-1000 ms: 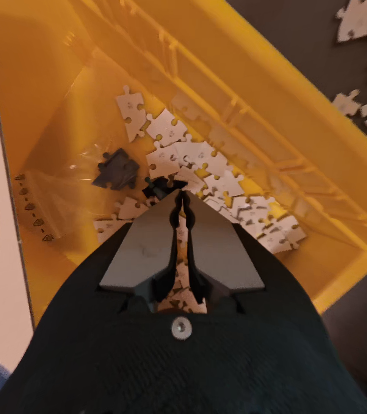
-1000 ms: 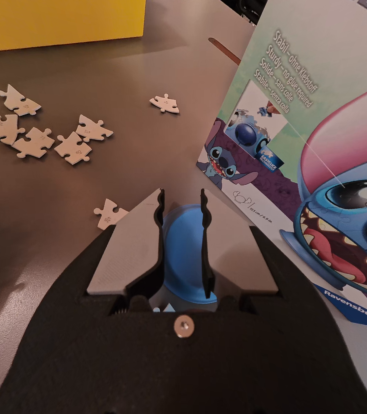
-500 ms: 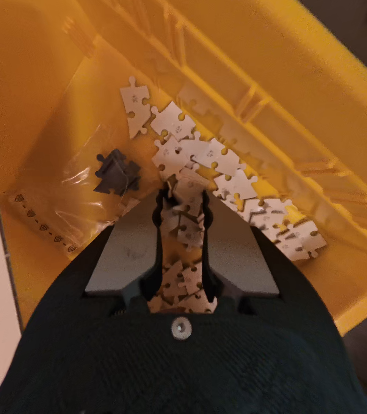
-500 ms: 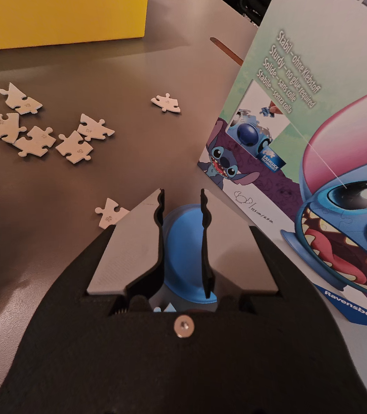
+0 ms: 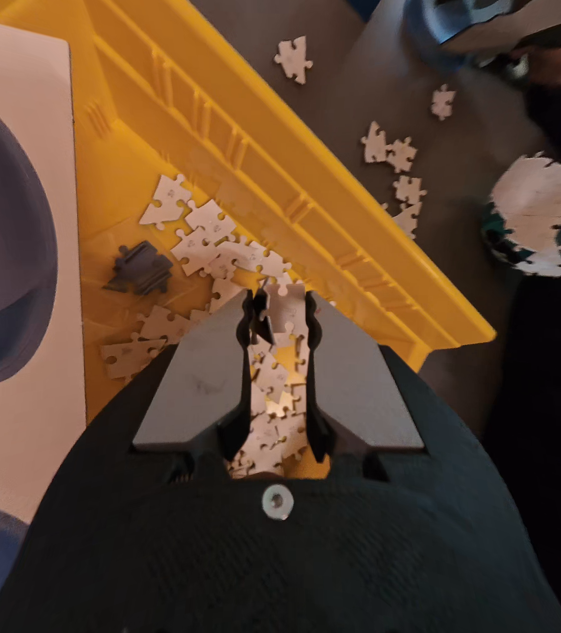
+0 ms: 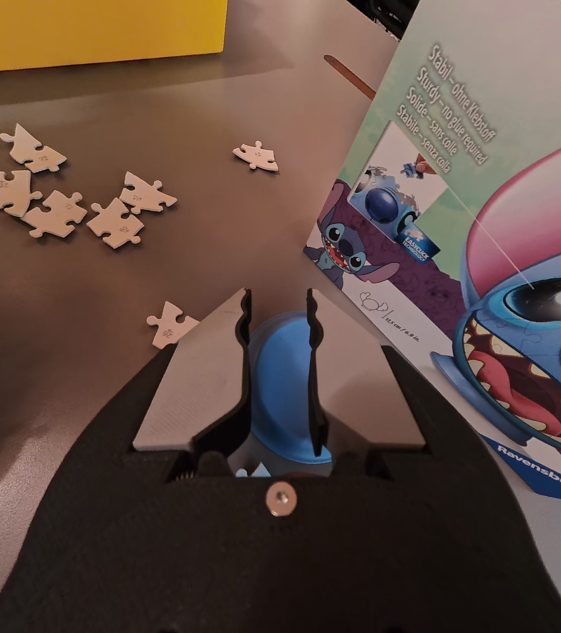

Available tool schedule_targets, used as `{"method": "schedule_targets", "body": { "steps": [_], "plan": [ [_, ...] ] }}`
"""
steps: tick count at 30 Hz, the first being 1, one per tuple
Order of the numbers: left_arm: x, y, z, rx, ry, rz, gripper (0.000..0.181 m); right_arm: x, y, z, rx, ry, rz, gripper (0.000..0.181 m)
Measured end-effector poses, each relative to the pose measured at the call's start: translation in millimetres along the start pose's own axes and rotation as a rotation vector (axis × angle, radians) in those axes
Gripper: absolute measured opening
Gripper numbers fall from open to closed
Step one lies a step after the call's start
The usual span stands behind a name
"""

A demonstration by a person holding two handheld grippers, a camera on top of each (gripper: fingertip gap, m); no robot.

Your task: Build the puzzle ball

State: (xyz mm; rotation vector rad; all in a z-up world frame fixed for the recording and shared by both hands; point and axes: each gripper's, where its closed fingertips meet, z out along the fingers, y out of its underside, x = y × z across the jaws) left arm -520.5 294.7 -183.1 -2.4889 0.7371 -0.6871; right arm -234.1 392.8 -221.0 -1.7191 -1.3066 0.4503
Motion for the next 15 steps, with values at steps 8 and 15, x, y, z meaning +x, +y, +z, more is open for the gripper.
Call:
{"method": "schedule_targets", "body": {
  "steps": [8,15],
  "plan": [
    [54.4,-31.4,-37.4,0.204,0.499,-0.122,0.018,-0.6,0.0,-0.1,0.0,-0.001,-0.003,0.029],
    [19.7,-23.3,-41.7,0.188,0.312,-0.116,0.012,-3.1,0.4,-0.4,-0.004,-0.001,-0.02,0.029]
  ]
}}
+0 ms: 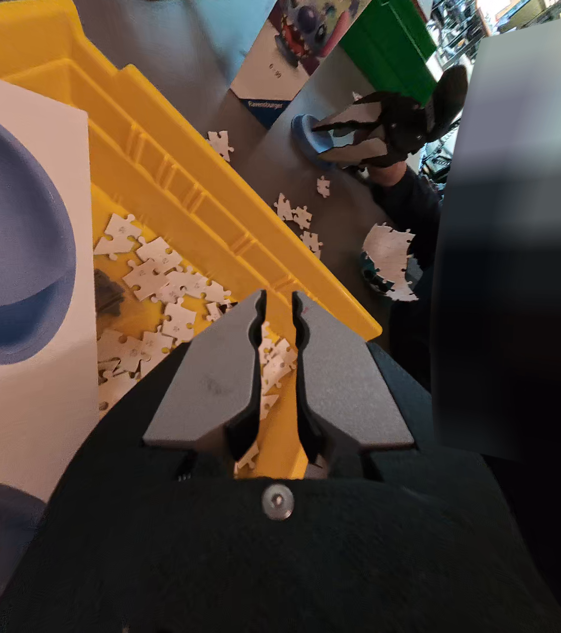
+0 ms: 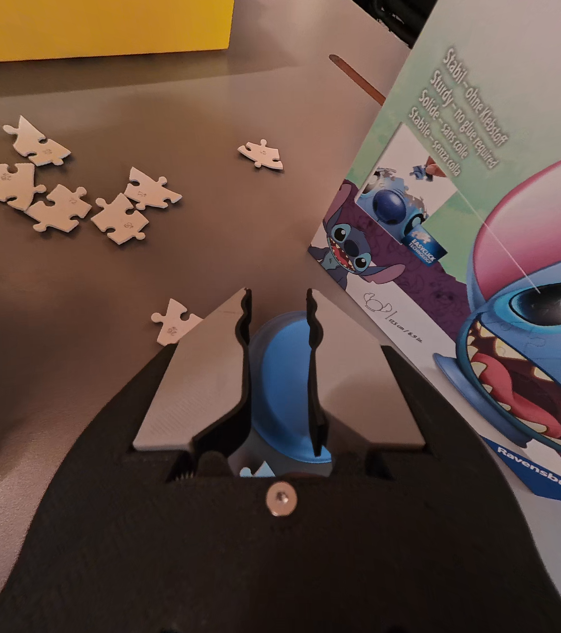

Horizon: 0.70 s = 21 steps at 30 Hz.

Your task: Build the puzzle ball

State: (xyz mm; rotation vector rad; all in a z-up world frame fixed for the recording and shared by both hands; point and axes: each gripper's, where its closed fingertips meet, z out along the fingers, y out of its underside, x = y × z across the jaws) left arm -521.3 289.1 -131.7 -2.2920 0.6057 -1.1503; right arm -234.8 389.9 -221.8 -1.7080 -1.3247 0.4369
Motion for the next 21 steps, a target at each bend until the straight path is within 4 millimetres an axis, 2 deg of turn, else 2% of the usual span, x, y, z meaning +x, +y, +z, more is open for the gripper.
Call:
{"method": "schedule_targets", "body": {
  "steps": [2,4,8,10,15,18,21],
  "plan": [
    [-0.4,8.9,6.1,-0.053,-0.016,0.017,0.02,-0.1,0.6,0.6,-0.005,-0.001,0.0,0.029],
    [-3.5,23.0,20.7,-0.132,-0.038,0.026,0.024,0.5,1.1,1.1,-0.008,-0.005,0.009,0.028],
    [-19.9,64.2,52.8,-0.375,-0.185,0.121,0.034,1.8,0.3,0.4,-0.001,-0.002,0.018,0.028],
    [-25.5,75.6,61.2,-0.448,-0.267,0.195,0.036,1.6,0.4,0.4,-0.002,0.0,0.015,0.028],
    [-47.2,81.2,65.3,-0.519,-0.463,0.311,0.032,1.3,0.5,0.6,-0.003,-0.003,0.016,0.027],
    [-48.8,80.4,66.0,-0.516,-0.47,0.318,0.024,1.2,0.3,0.4,-0.001,-0.004,0.015,0.027],
    [-49.5,81.3,63.3,-0.52,-0.461,0.32,0.023,1.1,0.5,0.6,-0.003,-0.003,0.013,0.027]
  ]
}}
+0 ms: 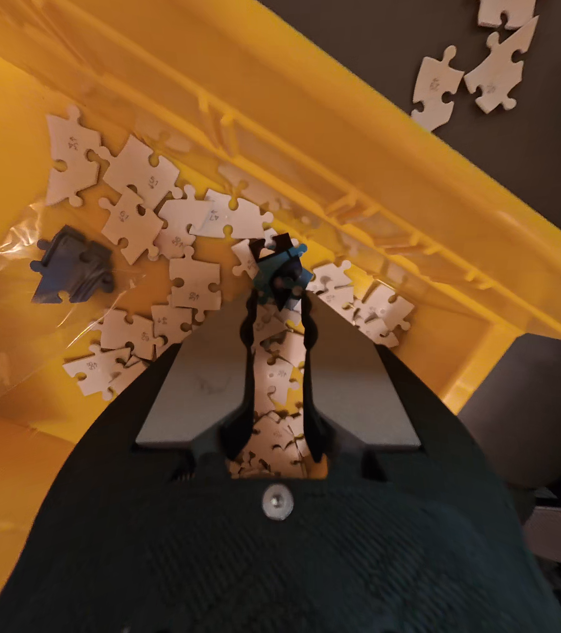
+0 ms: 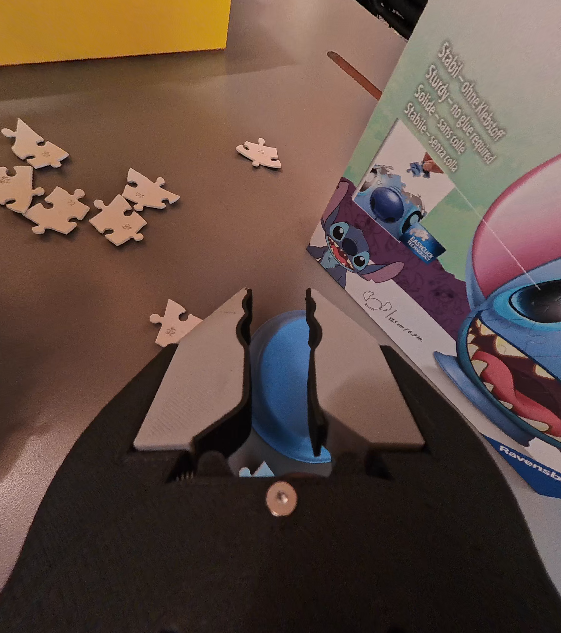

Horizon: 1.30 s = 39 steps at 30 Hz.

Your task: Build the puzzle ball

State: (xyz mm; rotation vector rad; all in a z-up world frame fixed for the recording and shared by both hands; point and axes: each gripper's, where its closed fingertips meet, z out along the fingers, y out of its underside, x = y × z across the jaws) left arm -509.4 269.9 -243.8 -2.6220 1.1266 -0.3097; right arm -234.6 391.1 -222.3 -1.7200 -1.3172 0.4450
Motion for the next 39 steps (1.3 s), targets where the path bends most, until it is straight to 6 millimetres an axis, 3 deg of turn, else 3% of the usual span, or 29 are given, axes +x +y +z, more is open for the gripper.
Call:
{"method": "schedule_targets", "body": {
  "steps": [6,10,13,16,20,27,32,35,39],
  "plan": [
    [3.6,-6.2,-20.3,0.083,0.105,-0.049,0.023,0.0,0.1,0.2,-0.001,-0.002,0.003,0.028],
    [-12.0,-13.9,-39.0,0.174,0.091,-0.132,0.023,-0.2,0.5,0.5,-0.004,-0.003,0.0,0.027],
    [-11.3,-25.9,-45.9,0.262,0.186,-0.218,0.023,-0.1,0.5,0.4,-0.004,-0.002,0.001,0.027],
    [-11.7,-33.4,-44.6,0.306,0.267,-0.298,0.023,-0.3,0.8,0.7,-0.007,-0.002,-0.001,0.027],
    [-20.1,-31.7,-33.4,0.279,0.272,-0.398,0.023,-0.2,1.1,0.9,-0.009,-0.004,0.001,0.027],
    [-26.6,-41.5,-33.7,0.336,0.283,-0.481,0.023,-0.1,1.4,1.3,-0.012,-0.004,0.002,0.027],
    [-30.2,-38.3,-36.2,0.326,0.253,-0.476,0.023,-0.2,1.5,1.3,-0.012,-0.004,0.002,0.027],
    [-25.2,-36.8,-45.7,0.316,0.223,-0.381,0.023,-0.4,1.4,1.2,-0.011,-0.004,0.0,0.027],
    [-41.4,-13.5,-45.3,0.16,-0.111,-0.12,0.023,-0.6,1.2,1.1,-0.01,-0.004,-0.001,0.027]
  ]
}}
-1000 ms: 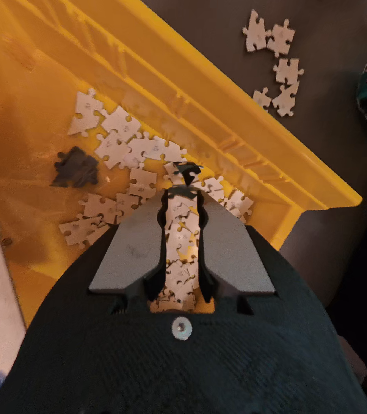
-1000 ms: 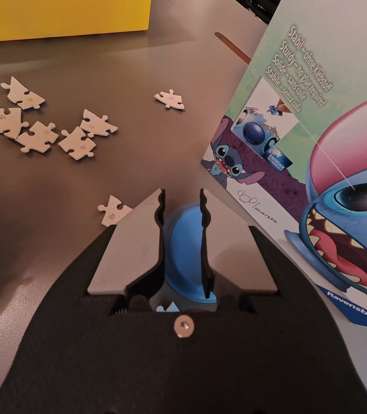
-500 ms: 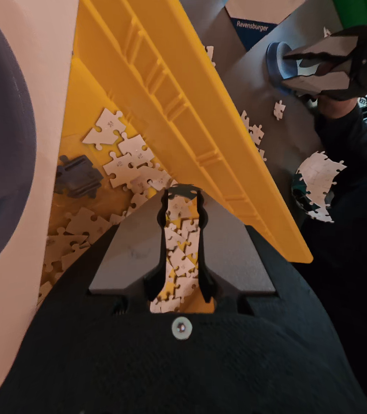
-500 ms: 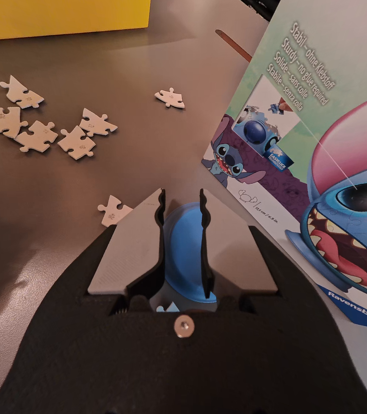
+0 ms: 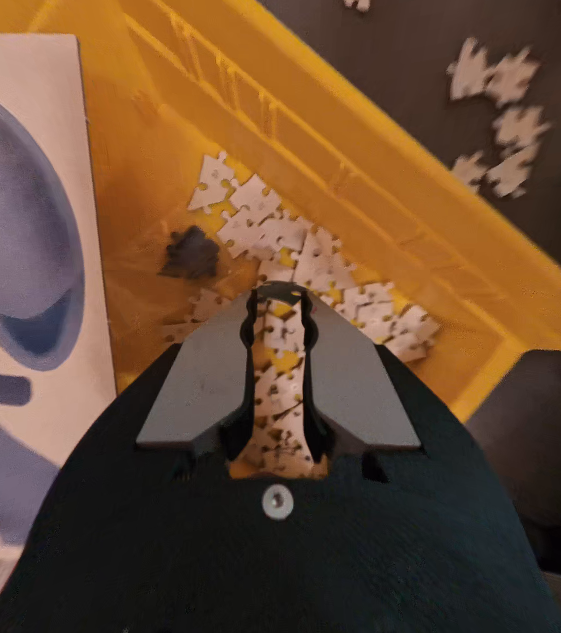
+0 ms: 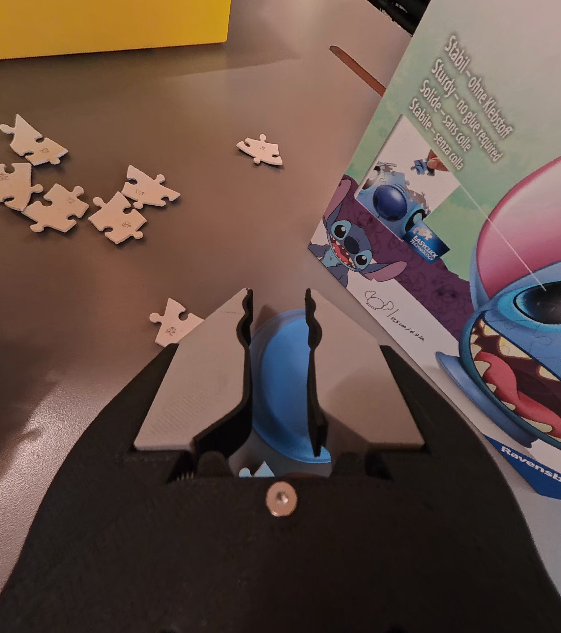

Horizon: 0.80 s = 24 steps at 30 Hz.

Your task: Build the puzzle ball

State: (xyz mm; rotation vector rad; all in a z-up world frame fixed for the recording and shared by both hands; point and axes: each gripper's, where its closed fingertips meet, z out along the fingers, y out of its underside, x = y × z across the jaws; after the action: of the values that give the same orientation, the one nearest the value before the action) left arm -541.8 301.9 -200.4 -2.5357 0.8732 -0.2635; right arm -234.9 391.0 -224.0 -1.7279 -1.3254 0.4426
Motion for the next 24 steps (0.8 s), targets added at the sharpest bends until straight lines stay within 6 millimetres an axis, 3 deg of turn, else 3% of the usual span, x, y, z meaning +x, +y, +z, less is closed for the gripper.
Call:
{"method": "schedule_targets", "body": {
  "steps": [2,4,9,13,16,19,21,24],
  "plan": [
    [-8.4,8.6,1.8,-0.057,-0.129,0.112,0.023,-0.1,0.0,0.1,0.0,-0.001,-0.001,0.027],
    [0.5,14.0,4.6,-0.086,-0.104,0.205,0.023,-0.4,-0.1,0.0,0.0,0.0,-0.004,0.027],
    [-4.9,20.7,1.4,-0.109,-0.209,0.503,0.023,-0.9,-0.5,-0.3,0.002,0.004,-0.013,0.026],
    [32.3,21.8,14.6,-0.062,-0.167,0.761,0.023,-1.3,-0.7,0.2,0.002,0.0,-0.008,0.026],
    [46.6,20.7,23.5,-0.065,-0.129,0.778,0.028,-1.2,-1.1,-0.1,0.005,0.002,-0.009,0.026],
    [37.4,17.7,26.3,-0.07,-0.139,0.693,0.048,-1.5,-1.0,0.0,0.004,0.002,-0.01,0.026],
    [34.0,17.8,23.0,-0.06,-0.105,0.634,0.053,-1.4,-0.8,0.1,0.003,0.002,-0.009,0.026],
    [46.5,16.6,11.8,0.004,0.003,0.621,0.057,-1.1,-0.8,0.0,0.003,0.0,-0.004,0.026]
  ]
}}
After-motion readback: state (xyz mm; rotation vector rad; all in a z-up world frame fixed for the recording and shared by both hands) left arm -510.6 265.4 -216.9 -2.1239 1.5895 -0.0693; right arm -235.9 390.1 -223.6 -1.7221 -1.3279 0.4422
